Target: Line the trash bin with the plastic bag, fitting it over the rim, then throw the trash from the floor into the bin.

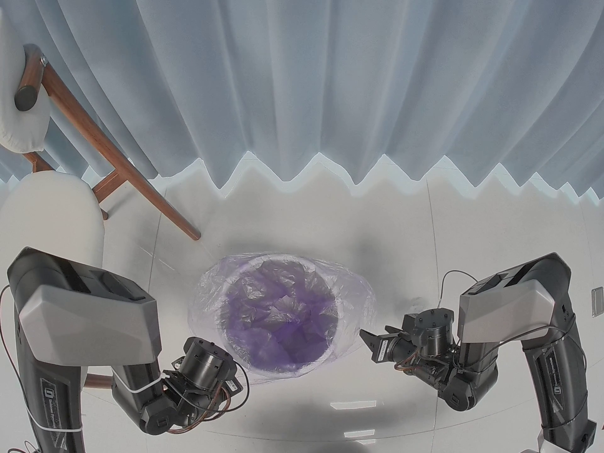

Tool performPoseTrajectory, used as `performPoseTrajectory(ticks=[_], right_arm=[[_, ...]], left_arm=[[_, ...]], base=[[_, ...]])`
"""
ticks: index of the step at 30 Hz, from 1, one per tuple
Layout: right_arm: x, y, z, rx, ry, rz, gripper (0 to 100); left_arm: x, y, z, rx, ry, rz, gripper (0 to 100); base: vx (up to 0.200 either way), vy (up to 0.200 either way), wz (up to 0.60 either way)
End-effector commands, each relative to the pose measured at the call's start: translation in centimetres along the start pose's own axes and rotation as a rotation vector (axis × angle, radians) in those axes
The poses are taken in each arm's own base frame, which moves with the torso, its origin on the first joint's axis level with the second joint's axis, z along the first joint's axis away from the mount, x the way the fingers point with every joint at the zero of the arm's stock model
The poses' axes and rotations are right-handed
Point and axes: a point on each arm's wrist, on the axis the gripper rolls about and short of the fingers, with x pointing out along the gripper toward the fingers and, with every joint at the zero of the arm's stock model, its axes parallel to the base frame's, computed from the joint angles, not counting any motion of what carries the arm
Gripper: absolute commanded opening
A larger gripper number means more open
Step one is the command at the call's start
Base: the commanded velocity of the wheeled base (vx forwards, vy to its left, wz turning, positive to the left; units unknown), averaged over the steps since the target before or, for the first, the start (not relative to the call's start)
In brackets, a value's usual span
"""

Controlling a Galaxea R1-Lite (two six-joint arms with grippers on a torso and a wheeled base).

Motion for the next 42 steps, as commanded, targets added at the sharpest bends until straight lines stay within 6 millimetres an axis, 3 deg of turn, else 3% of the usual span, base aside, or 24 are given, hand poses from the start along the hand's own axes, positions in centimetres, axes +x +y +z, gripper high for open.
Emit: performPoseTrajectory(ticks=[1,3,4,5,7,9,10,14,21,24,28,37,38,42], right_arm=[[-2.8,-0.2,-0.2,0.005,0.005,0.028,100],[-4.7,-0.4,-0.6,0.005,0.069,0.046,100],[-4.9,-0.5,-0.5,0.006,0.069,0.046,100],[-6.3,-0.4,-0.3,0.015,0.091,0.060,100],[-7.8,-0.3,0.1,0.042,0.110,0.088,100],[-8.3,-0.2,0.4,0.053,0.110,0.097,100],[-9.1,0.0,1.2,0.068,0.088,0.117,100],[-9.6,0.4,2.1,0.071,0.052,0.130,100],[-10.0,0.6,2.7,0.074,0.020,0.125,100],[-9.9,0.5,2.8,0.077,0.010,0.111,100],[-9.8,0.6,2.8,0.076,0.008,0.107,100],[-9.5,0.3,2.4,0.086,0.013,0.071,100],[-9.5,0.3,2.4,0.088,0.013,0.071,100],[-9.5,0.3,2.4,0.091,0.013,0.071,100]], left_arm=[[-4.0,0.1,-0.8,0.040,0.014,-0.073,100],[-7.4,0.5,-1.1,0.067,0.028,-0.143,100],[-7.6,0.5,-1.2,0.069,0.030,-0.150,100],[-9.9,1.0,-1.2,0.076,0.038,-0.206,100],[-12.4,1.5,-0.8,0.067,0.049,-0.305,100],[-13.3,1.6,-0.3,0.052,0.042,-0.347,100],[-14.5,1.4,0.9,0.007,0.016,-0.422,100],[-13.5,1.0,3.6,-0.079,-0.075,-0.393,100],[-9.6,-0.9,8.0,-0.179,-0.230,-0.306,100],[-8.4,-1.4,8.2,-0.183,-0.253,-0.273,100],[-4.9,-2.3,8.5,-0.132,-0.334,-0.150,100],[-2.4,-3.5,8.9,-0.100,-0.360,-0.125,100],[-1.9,-3.7,8.9,-0.101,-0.363,-0.122,0],[-0.8,-4.6,9.1,-0.107,-0.369,-0.136,0]], base=[[0.000,0.000,0.00],[0.000,0.000,0.00],[0.000,0.000,0.00],[0.000,0.000,0.00],[0.000,0.000,0.00],[0.000,0.000,0.00],[0.000,0.000,0.00],[0.000,0.000,0.00],[0.000,0.000,0.00],[0.000,0.000,0.00],[0.000,0.000,0.00],[0.000,0.000,0.00],[0.000,0.000,0.00],[0.000,0.000,0.00]])
